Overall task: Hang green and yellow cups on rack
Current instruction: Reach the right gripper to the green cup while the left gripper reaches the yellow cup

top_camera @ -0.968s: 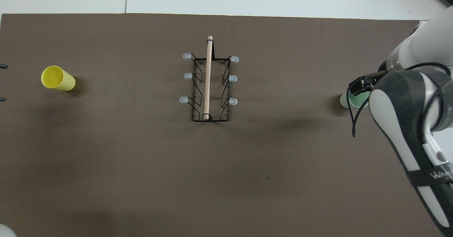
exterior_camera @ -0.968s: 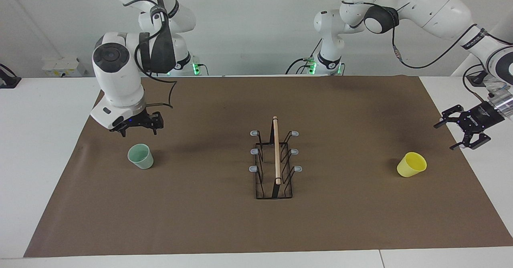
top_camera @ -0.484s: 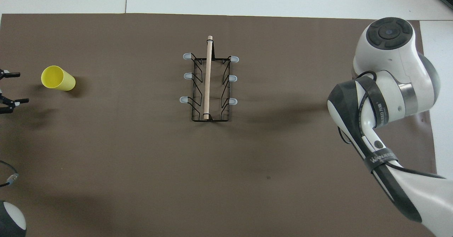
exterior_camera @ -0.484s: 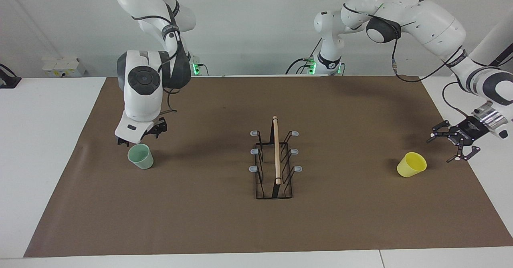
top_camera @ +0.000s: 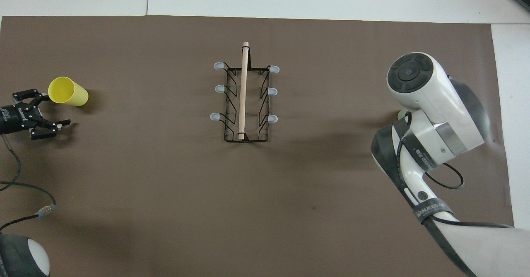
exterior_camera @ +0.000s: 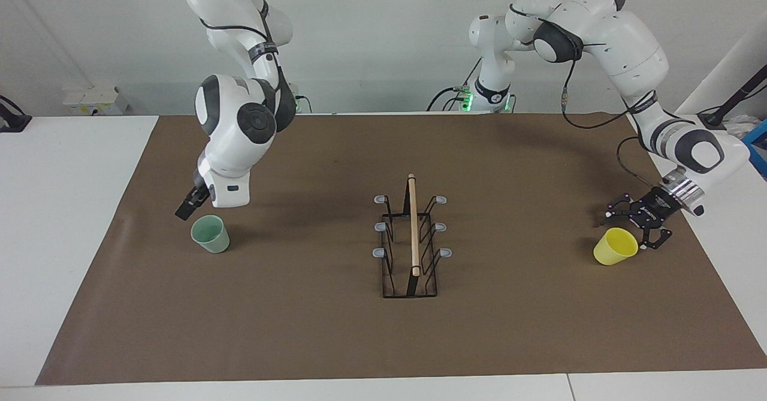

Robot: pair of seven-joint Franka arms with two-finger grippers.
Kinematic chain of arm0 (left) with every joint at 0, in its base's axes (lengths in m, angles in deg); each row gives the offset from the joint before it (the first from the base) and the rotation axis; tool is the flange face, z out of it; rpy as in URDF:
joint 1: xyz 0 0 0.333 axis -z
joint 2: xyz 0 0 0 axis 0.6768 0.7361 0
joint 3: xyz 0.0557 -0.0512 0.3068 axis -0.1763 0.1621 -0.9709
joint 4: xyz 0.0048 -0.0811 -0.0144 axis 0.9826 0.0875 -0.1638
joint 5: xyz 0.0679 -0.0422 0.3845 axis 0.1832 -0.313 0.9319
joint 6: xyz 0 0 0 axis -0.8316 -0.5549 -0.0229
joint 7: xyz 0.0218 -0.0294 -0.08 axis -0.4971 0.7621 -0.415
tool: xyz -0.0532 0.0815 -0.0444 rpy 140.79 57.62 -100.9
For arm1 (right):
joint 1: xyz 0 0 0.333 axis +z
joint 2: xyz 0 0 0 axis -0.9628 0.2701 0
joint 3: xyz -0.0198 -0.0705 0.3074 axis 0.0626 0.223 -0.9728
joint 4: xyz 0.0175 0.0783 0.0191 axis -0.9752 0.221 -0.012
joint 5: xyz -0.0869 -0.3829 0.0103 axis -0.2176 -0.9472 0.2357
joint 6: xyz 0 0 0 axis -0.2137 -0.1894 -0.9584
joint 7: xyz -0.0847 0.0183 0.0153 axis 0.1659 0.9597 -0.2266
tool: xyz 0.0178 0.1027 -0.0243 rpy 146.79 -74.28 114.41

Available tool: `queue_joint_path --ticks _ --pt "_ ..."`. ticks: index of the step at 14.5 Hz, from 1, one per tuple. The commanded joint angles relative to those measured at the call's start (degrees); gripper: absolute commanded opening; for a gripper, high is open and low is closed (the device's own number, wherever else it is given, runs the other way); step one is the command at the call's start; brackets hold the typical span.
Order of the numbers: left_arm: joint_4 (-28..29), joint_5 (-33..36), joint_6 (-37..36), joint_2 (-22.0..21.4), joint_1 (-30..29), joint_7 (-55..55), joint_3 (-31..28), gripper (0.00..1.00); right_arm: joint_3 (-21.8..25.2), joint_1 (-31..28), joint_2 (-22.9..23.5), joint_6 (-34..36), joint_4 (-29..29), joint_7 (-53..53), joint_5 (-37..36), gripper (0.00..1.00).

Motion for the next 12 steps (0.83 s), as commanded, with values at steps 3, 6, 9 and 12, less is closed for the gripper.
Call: queue_joint_path --ticks 3,6,9,12 --pt "3.31 -8.06 3.32 -1.86 -0.20 -0.42 2.08 1.00 -0.11 -0.15 1.09 -4.81 3.13 -8.04 -8.89 1.00" --pt "4.54 -10.97 3.23 -2.03 -0.20 -0.07 2.96 1.00 -0.20 1.77 6.18 -4.64 2.52 -7.51 -15.48 1.00" --pt "4.88 -13.78 3.40 -2.12 -0.12 -0.07 3.49 1.00 -0.20 3.18 9.88 -3.50 2.51 -0.93 -17.94 1.00" --pt "6.20 -15.72 4.72 -2.38 0.24 0.11 4.28 1.00 -0.20 4.41 11.64 -3.49 3.39 -0.48 -22.33 1.00"
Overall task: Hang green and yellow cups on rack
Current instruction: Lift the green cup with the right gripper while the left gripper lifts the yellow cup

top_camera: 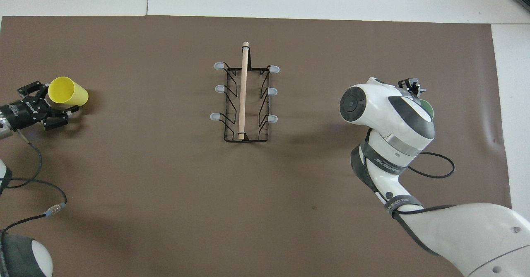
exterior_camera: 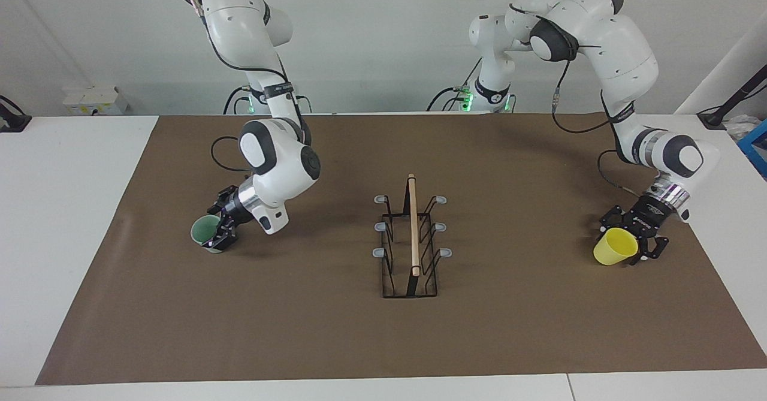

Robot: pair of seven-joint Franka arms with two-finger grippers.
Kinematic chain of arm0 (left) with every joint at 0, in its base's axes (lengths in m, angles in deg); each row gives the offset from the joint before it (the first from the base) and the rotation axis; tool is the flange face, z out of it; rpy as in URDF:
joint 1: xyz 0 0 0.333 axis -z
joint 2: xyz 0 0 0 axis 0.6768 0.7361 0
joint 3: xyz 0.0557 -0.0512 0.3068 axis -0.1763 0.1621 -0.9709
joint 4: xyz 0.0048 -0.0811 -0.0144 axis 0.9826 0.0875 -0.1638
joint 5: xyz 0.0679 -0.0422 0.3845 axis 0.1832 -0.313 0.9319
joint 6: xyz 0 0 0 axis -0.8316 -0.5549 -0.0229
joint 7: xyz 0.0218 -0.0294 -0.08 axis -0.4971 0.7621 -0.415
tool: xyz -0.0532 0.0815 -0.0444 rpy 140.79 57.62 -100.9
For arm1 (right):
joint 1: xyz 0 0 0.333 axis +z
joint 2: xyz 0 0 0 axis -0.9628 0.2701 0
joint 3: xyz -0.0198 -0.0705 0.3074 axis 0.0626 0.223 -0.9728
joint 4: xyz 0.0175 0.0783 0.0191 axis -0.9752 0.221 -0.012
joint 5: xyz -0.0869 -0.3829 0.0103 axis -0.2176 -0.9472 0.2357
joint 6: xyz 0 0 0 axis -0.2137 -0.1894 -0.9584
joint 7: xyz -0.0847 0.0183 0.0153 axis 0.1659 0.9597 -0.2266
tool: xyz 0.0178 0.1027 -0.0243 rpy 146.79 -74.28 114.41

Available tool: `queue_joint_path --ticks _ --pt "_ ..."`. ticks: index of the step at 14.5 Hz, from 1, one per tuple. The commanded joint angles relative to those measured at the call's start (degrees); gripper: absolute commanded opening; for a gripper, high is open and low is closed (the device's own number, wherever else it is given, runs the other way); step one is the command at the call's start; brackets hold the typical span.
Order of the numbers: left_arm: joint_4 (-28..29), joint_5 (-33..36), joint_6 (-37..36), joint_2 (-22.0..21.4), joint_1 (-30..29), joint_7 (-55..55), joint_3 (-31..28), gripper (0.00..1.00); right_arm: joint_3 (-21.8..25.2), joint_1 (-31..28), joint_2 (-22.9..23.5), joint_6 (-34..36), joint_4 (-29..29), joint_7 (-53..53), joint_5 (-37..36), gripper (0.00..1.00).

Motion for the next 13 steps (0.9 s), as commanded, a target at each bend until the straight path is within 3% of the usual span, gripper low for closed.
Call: queue_joint_path --ticks 1,6,9,13 --pt "3.07 -2.23 1.88 -2.26 0.40 1.27 1.28 1.00 -0.11 0.65 1.38 -0.22 0.72 1.55 -4.02 1.00" --pt "3.08 -3.98 0.39 -2.87 0.14 3.56 1.89 1.00 -0.11 1.53 2.18 0.04 1.77 3.58 -4.12 1.00" --pt "3.08 -3.99 0.30 -2.87 0.22 5.05 1.89 1.00 -0.11 3.81 2.00 5.04 0.64 2.79 -4.03 1.00" --pt "3.69 -4.07 0.30 -3.40 0.40 7.44 2.42 1.00 -0.11 3.03 2.09 4.09 -0.07 1.47 -4.21 1.00"
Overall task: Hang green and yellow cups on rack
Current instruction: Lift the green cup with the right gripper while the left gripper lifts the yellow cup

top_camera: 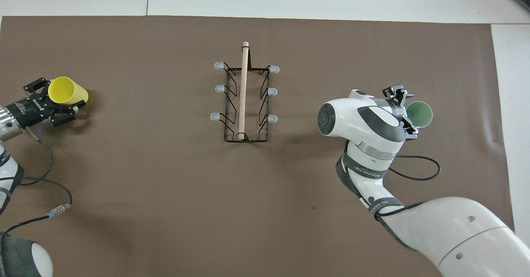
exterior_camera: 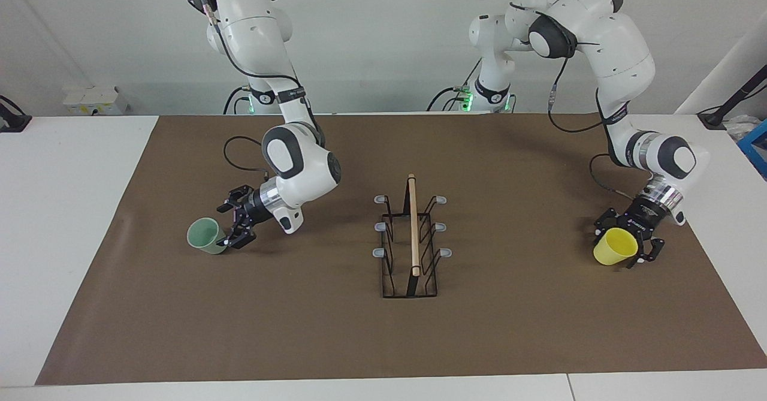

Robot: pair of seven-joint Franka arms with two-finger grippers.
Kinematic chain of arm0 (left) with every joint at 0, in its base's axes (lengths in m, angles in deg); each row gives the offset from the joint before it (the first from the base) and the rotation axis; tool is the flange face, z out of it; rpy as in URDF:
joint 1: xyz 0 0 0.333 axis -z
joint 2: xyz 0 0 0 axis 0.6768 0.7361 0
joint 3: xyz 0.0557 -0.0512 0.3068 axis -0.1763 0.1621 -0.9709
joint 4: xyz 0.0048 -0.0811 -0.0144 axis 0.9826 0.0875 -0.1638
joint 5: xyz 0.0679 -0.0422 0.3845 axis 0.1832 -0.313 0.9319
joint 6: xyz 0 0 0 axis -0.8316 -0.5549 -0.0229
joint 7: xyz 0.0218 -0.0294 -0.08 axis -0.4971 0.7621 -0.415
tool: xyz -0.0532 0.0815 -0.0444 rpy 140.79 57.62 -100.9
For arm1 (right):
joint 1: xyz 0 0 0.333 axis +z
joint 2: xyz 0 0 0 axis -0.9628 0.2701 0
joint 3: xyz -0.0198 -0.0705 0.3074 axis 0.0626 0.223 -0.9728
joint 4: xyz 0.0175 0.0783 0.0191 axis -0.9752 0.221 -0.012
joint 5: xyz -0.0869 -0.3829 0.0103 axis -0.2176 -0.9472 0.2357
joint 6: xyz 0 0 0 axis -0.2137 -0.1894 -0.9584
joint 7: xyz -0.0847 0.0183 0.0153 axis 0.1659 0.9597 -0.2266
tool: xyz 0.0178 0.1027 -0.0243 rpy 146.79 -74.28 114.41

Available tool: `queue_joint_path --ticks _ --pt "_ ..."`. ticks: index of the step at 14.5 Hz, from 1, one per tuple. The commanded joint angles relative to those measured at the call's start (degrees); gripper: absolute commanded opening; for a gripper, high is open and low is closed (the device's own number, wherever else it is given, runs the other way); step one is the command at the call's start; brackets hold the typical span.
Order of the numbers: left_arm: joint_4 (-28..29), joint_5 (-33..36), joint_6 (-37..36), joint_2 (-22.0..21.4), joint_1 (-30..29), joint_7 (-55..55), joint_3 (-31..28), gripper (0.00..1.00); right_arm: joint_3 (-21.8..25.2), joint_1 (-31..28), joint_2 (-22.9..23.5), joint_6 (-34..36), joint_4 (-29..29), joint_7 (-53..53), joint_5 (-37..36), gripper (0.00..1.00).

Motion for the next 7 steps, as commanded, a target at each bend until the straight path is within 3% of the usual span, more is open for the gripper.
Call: queue_joint_path --ticks 1,4,5,6,7 --pt "2.60 -1.19 -0.11 -2.03 0.35 2.03 0.47 1.00 -0.18 -0.86 0.65 0.05 -1.14 -0.35 -1.43 1.00" --pt "2.60 -1.19 -0.81 -2.20 0.35 2.73 0.56 0.97 -0.18 -0.86 0.74 -1.62 -0.01 0.78 -1.35 1.00" --pt "2.52 -1.19 -0.99 -2.20 0.35 2.73 0.56 0.86 -0.09 -0.95 0.74 -3.02 0.69 1.48 -1.35 1.00" --pt "2.52 -1.19 -1.16 -2.20 0.35 3.34 0.47 0.37 -0.09 -1.04 0.74 -3.55 0.87 2.10 -1.35 1.00" --pt "2.52 -1.19 -1.34 -2.29 0.35 4.65 0.47 0.26 -0.17 -1.30 0.74 -3.56 0.88 2.72 -1.35 1.00"
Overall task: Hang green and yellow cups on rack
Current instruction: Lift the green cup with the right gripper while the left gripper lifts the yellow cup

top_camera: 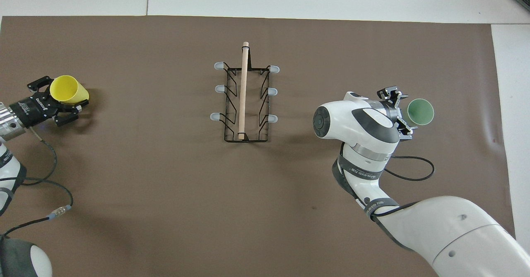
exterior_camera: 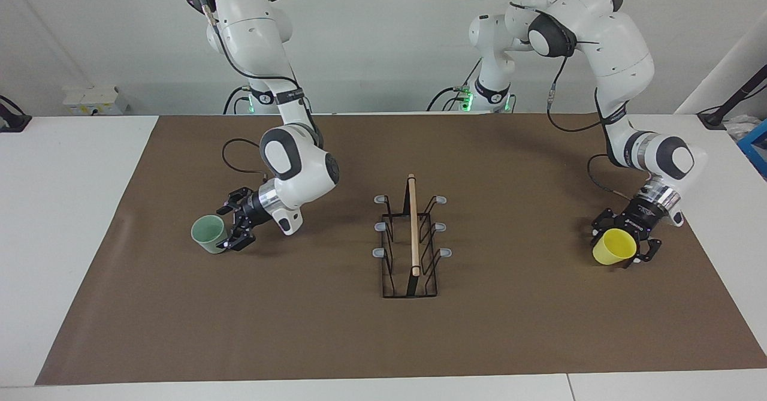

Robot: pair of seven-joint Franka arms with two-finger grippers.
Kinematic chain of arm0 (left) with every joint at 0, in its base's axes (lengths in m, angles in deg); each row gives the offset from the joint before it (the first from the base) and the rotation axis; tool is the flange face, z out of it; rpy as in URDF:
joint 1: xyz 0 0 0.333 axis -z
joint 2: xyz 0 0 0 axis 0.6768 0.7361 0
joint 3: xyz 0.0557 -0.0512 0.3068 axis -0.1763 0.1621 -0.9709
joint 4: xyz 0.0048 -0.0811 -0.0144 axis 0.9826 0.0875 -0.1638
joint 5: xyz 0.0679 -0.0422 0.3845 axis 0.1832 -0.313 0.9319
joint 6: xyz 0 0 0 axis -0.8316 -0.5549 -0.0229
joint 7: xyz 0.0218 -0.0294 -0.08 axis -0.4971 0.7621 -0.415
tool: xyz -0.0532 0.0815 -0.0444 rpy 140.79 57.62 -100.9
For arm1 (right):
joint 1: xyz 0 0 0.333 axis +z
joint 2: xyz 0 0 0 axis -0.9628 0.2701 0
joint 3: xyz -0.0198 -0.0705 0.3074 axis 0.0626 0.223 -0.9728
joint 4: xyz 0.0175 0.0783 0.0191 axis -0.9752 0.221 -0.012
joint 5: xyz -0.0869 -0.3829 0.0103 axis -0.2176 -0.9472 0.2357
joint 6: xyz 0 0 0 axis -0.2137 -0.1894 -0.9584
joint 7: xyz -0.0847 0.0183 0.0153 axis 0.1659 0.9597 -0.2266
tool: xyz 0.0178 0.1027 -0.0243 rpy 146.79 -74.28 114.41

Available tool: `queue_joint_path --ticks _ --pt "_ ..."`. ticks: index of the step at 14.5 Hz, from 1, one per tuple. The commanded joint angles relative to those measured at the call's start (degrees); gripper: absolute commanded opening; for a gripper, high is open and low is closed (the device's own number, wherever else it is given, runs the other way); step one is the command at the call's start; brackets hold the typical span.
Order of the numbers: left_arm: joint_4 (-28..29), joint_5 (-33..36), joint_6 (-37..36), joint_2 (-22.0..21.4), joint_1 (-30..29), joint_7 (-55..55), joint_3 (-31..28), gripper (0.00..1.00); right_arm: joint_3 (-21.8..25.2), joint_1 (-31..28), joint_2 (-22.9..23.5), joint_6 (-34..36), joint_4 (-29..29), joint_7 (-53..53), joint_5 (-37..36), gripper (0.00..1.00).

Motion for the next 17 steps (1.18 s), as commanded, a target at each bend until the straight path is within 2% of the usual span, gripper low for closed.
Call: queue_joint_path --ticks 1,2,5,8,12,17 --pt "2.23 -0.97 -0.47 -2.25 0.43 2.90 -0.01 0.10 -0.36 -1.15 0.22 -1.59 0.72 2.17 -1.35 1.00" --pt "2.23 -0.97 -0.30 -2.51 0.43 2.81 -0.01 0.00 -0.36 -1.23 0.22 -2.20 1.15 3.31 -1.35 1.00" --pt "1.62 -0.97 0.58 -3.39 0.43 3.16 -0.18 0.00 -0.19 -2.63 -0.13 -5.54 3.62 6.83 -1.70 1.00" --pt "0.39 -0.80 1.37 -3.74 0.34 2.81 -0.36 0.00 -0.27 -3.25 -0.22 -5.89 4.05 7.80 -2.31 1.00" --pt "-2.07 0.61 1.81 -4.35 0.34 2.46 -0.54 0.00 -0.27 -4.66 -0.92 -8.97 8.18 13.15 -6.52 1.00" --pt "-4.10 9.47 1.63 -8.74 1.21 2.98 -0.36 0.00 -0.19 -4.84 -0.92 -9.93 9.24 13.51 -9.25 1.00"
